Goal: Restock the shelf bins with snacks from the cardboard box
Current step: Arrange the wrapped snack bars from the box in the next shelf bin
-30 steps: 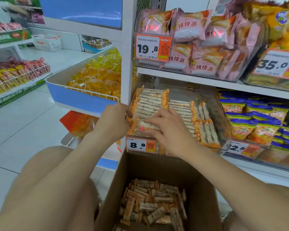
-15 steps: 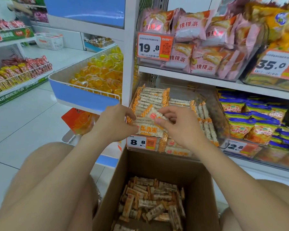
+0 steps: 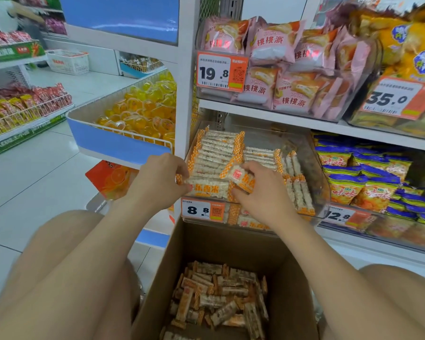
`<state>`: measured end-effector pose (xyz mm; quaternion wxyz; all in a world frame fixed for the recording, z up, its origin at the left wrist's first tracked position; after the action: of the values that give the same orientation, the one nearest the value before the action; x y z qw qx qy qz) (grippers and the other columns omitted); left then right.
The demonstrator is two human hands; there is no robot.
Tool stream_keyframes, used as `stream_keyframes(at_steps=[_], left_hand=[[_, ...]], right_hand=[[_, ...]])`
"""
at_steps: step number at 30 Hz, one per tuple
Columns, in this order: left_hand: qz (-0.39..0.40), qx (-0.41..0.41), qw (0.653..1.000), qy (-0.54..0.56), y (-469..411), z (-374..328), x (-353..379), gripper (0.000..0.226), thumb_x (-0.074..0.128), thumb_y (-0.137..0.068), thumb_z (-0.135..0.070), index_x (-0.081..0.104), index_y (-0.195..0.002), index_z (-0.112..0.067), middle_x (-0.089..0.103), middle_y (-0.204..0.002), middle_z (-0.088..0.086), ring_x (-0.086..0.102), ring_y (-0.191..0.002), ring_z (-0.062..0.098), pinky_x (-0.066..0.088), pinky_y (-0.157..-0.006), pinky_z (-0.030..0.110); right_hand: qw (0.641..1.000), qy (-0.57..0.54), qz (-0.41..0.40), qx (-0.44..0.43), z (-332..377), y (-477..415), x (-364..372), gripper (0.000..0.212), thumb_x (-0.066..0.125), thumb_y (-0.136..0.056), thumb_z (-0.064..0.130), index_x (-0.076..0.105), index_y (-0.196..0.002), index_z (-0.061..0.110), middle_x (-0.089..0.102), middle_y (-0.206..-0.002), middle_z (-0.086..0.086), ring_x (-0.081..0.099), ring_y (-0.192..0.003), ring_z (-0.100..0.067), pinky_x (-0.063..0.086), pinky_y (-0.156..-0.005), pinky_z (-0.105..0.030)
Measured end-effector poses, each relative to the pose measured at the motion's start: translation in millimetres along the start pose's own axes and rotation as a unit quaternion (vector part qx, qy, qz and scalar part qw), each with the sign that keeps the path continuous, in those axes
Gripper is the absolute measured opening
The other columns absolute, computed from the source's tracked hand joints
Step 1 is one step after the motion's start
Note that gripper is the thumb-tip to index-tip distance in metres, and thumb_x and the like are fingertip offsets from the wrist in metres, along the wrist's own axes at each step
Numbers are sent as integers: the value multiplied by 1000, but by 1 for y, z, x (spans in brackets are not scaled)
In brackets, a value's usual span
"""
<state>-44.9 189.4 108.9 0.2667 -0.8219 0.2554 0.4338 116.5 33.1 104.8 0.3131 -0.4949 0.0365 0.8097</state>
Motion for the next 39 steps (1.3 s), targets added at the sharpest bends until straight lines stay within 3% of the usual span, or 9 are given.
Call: stream_keyframes(at_steps=[4, 9, 12, 14, 18, 23, 27, 32, 39], left_hand=[[-18, 17, 1000, -16, 5, -9, 3, 23, 87, -85, -30, 78, -105, -26, 51, -113, 1, 59, -90, 20, 44, -80, 32], [-23, 17, 997, -78, 6, -18, 9, 21, 85, -86, -37, 77, -104, -31, 47, -107, -4, 59, -91, 22, 43, -70, 35], [-23, 11, 994, -107, 7, -19, 12, 15, 83, -88, -32, 78, -102, -29, 47, -108, -3, 64, -92, 26, 47, -68, 36], [-21, 20, 993, -114, 10, -21, 13, 17, 81, -90, -34, 78, -106, -28, 47, -109, -3, 64, -94, 26, 50, -69, 37], [-29, 96, 983, -152, 12, -30, 13, 38, 78, -88, -39, 72, -124, -29, 51, -124, -2, 52, -117, 25, 46, -98, 45], [7, 222, 959, -174, 20, -59, 45, 69, 59, -97, -40, 37, -159, -18, 32, -165, 10, 21, -155, 33, 18, -127, 51], [37, 225, 955, -190, 7, -82, 81, 83, 20, -106, -66, 15, -166, -10, 8, -174, 14, 0, -162, 31, 6, -131, 50], [112, 163, 960, -196, -16, -80, 110, 79, 12, -105, -66, -11, -166, -21, -7, -175, 10, -7, -161, 33, 4, -131, 52], [229, 136, 946, -186, -22, -72, 109, 91, 18, -100, -76, -19, -164, -23, -25, -172, 5, -23, -158, 31, -7, -129, 52]], right_hand=[[999, -33, 6, -37, 7, -2, 4, 39, 79, -90, 30, 71, -125, 19, 68, -111, 13, 66, -105, -9, 49, -94, -24], [999, 29, -2, -23, -5, -8, 10, 54, 75, -92, 50, 69, -134, 17, 71, -126, 4, 63, -120, -15, 46, -102, -27], [999, 34, 8, -22, -7, -6, 17, 40, 76, -92, 49, 72, -116, 18, 62, -93, 14, 62, -89, -9, 39, -77, -13], [999, 14, 28, -14, -7, -5, 18, 39, 78, -90, 50, 73, -110, 17, 68, -97, 10, 66, -92, -10, 43, -78, -16], [993, -104, 24, 49, -13, -5, -14, 37, 82, -87, 47, 74, -96, 12, 68, -74, 6, 60, -61, -1, 45, -59, -18], [991, -26, 79, 108, -33, -8, -32, 9, 59, -97, 16, 67, -102, 15, 65, -83, -5, 59, -70, -22, 42, -61, -32], [991, 47, 28, 122, -53, -16, -25, 59, 62, -93, 10, 49, -151, 15, 64, -134, -17, 67, -107, -34, 57, -86, -40], [990, 74, -43, 109, -64, -35, -20, 35, 69, -96, 17, 64, -130, 14, 69, -122, -12, 64, -114, -34, 56, -88, -41], [983, 160, 35, 85, -87, -67, -10, 35, 67, -99, 23, 68, -134, 28, 70, -130, -7, 62, -124, -35, 55, -99, -50]])
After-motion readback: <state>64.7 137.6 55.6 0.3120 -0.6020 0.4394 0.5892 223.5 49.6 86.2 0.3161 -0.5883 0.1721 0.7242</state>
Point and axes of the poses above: each hand's wrist, its own y-axis away from the middle knuckle, its own x-axis out of the palm, z = x × y, the point moved 8 cm from there along -y, towards the middle knuckle
